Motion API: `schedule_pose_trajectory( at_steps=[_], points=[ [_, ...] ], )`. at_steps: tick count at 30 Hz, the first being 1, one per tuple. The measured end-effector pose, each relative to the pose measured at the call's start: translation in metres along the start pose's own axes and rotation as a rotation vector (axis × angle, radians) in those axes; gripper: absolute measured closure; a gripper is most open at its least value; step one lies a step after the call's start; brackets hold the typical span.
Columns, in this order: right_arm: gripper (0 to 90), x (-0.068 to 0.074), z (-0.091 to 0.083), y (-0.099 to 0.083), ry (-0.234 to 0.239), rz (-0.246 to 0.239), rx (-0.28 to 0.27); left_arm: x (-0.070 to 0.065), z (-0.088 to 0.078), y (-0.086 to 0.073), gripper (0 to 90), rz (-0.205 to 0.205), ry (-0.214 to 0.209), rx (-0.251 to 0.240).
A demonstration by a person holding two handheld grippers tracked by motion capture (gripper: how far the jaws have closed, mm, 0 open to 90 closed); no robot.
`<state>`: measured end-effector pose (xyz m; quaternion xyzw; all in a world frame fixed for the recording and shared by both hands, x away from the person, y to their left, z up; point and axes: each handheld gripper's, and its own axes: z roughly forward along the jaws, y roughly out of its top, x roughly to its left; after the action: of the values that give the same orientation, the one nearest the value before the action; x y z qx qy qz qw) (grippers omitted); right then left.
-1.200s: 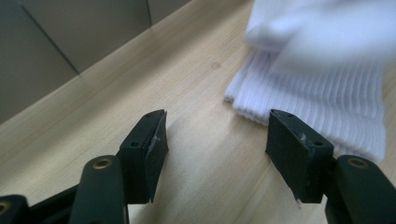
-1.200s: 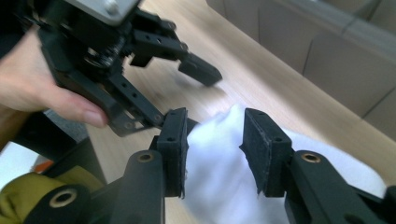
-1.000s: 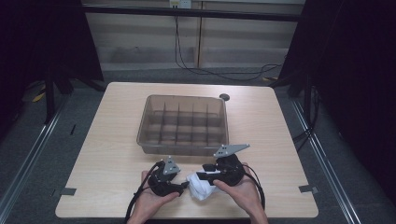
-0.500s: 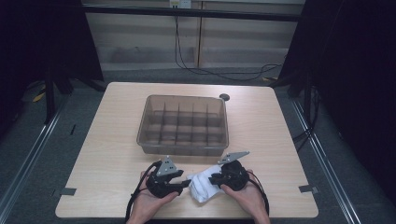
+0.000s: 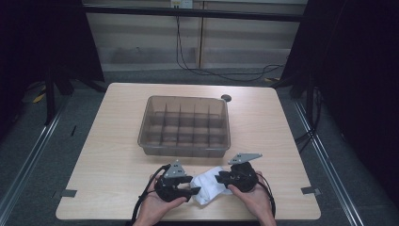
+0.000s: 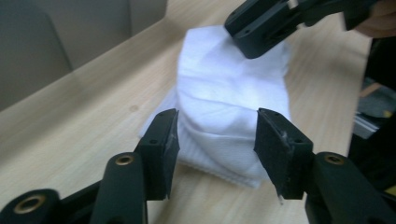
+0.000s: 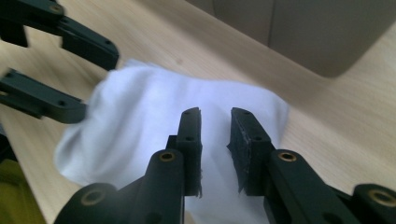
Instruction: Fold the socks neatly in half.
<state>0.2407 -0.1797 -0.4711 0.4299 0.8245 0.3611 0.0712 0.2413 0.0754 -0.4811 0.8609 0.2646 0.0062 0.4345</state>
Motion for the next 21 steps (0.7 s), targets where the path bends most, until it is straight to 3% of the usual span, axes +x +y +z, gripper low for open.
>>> schedule_pose_trajectory(
  at_steps=[3,5,7,10,13,21],
  points=[
    [75.5,-0.003,0.004,-0.004,0.006,0.019,0.009,-0.001,0.003,0.0,58.5,0.011,-0.028,0.016],
    [75.9,-0.005,0.007,-0.006,0.016,0.028,0.008,0.001,0.008,-0.001,60.3,-0.01,-0.018,0.031],
    [76.7,-0.004,0.01,-0.008,0.008,0.033,0.02,0.003,0.009,-0.001,64.2,-0.013,-0.037,0.029],
    [77.2,-0.005,0.012,-0.009,0.015,0.036,0.017,0.005,0.009,0.0,84.0,-0.028,-0.054,0.045],
    [77.0,-0.005,0.012,-0.009,0.017,0.032,0.023,0.005,0.005,0.006,86.0,-0.009,-0.048,0.04],
    [73.5,-0.005,0.011,-0.009,0.021,0.027,0.022,0.011,-0.002,0.02,86.3,-0.004,-0.014,-0.003]
  ],
)
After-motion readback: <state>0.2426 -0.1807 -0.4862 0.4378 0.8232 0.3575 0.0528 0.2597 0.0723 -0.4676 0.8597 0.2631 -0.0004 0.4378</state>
